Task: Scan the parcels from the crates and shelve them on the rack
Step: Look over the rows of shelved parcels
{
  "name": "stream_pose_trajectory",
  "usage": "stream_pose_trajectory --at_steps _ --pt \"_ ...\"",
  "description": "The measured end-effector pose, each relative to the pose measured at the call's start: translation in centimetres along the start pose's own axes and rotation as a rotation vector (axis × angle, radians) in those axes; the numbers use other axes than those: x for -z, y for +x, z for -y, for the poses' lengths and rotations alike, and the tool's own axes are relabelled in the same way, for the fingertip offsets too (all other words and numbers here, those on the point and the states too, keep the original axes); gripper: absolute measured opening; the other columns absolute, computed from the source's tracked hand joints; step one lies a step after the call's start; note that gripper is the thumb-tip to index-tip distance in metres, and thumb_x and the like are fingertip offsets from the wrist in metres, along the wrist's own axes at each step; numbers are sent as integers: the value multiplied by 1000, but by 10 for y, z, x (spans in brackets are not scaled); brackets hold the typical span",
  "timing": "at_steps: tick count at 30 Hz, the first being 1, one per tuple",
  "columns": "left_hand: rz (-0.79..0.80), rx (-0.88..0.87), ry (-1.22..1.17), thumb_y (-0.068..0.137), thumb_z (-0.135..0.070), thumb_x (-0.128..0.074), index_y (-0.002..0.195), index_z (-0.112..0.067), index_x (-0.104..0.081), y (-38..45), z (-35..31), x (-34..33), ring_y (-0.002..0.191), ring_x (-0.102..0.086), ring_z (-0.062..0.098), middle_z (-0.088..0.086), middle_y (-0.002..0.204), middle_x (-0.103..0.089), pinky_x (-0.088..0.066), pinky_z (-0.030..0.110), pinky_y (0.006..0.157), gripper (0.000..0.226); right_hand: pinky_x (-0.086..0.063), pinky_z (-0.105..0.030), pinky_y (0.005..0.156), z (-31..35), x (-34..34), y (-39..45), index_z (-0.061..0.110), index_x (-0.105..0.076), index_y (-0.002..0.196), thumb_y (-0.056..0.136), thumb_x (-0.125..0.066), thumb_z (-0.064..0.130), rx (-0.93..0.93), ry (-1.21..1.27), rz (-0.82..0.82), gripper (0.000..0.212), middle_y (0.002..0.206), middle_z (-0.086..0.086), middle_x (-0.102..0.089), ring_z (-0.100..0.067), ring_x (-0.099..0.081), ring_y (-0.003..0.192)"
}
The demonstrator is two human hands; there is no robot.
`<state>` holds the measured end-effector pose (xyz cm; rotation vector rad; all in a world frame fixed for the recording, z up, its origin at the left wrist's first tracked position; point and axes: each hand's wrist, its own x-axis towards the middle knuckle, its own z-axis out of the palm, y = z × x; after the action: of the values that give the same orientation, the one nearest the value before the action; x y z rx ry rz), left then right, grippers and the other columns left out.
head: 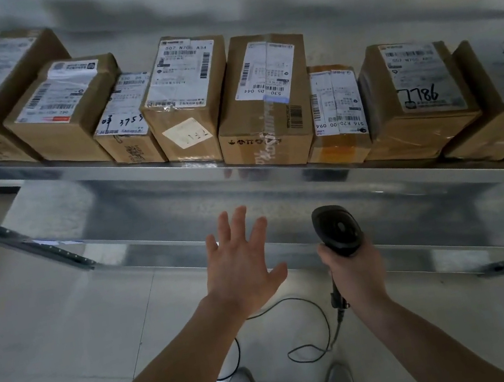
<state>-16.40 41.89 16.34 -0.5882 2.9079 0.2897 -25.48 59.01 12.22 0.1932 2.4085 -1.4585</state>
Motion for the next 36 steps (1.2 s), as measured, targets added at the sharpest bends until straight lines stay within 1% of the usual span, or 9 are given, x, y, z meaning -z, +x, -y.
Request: stream_pose_trajectory --at_steps 8,12,15,19,21,24,27,32,36 --pt "47 -5 26 90 -70 -48 155 -31 -13 37 -7 -50 154 7 37 8 166 4 -21 56 121 84 -51 -30 64 -25 -30 46 23 -68 93 77 -80 28 -33 8 29 20 77 -1 -71 -23 -69 74" --pt "62 -4 10 90 -69 -48 157 -31 -11 52 -6 -73 154 10 38 8 168 6 -18 58 122 85 -41 -22 49 -36 -40 74 13 -67 93 75 -78 13 -102 -2 15 20 72 -4 -64 -22 -60 63" --pt "58 4 1 90 -70 -48 157 -32 -12 62 -3 -87 155 9 38 7 168 6 -17 57 123 85 -45 -31 57 -49 -51 96 10 -66 90 71 -75 9 -129 -41 14 21 72 -7 -64 -27 -60 65" --pt "45 31 -19 90 -69 -48 158 -31 -11 75 4 -104 155 10 36 7 168 9 -15 56 124 86 -35 -25 50 -60 -63 120 9 -62 88 77 -73 7 -143 -80 8 17 68 -3 -58 -16 -51 57" --pt "43 29 -7 90 -69 -49 158 -31 -10 81 7 -111 155 11 36 6 167 10 -16 56 124 87 -32 -26 51 -67 -69 132 1 -63 85 77 -70 3 -144 -61 20 11 61 -3 -52 -16 -45 51" --pt "49 29 13 91 -70 -47 158 -31 -7 90 13 -122 154 13 36 6 167 12 -16 55 124 87 -34 -25 50 -76 -79 147 -1 -66 88 78 -69 2 -137 -46 22 11 62 -6 -55 -16 -46 51" --pt "46 37 24 91 -71 -46 158 -32 -6 95 20 -133 155 14 36 5 167 14 -15 54 125 87 -41 -27 53 -81 -89 161 4 -67 96 76 -72 6 -118 -30 11 21 75 -10 -66 -20 -56 60" --pt "43 33 41 91 -73 -43 156 -34 -4 100 29 -148 154 15 35 4 167 16 -12 53 126 85 -41 -26 51 -87 -99 181 13 -63 103 79 -72 2 -90 -30 30 27 80 -8 -65 -19 -59 64" --pt "28 22 40 91 -72 -46 156 -33 -8 110 30 -159 155 13 36 5 167 13 -16 53 125 85 -55 -40 70 -95 -112 192 16 -62 100 81 -73 7 -68 -55 14 24 86 -9 -68 -27 -65 77"
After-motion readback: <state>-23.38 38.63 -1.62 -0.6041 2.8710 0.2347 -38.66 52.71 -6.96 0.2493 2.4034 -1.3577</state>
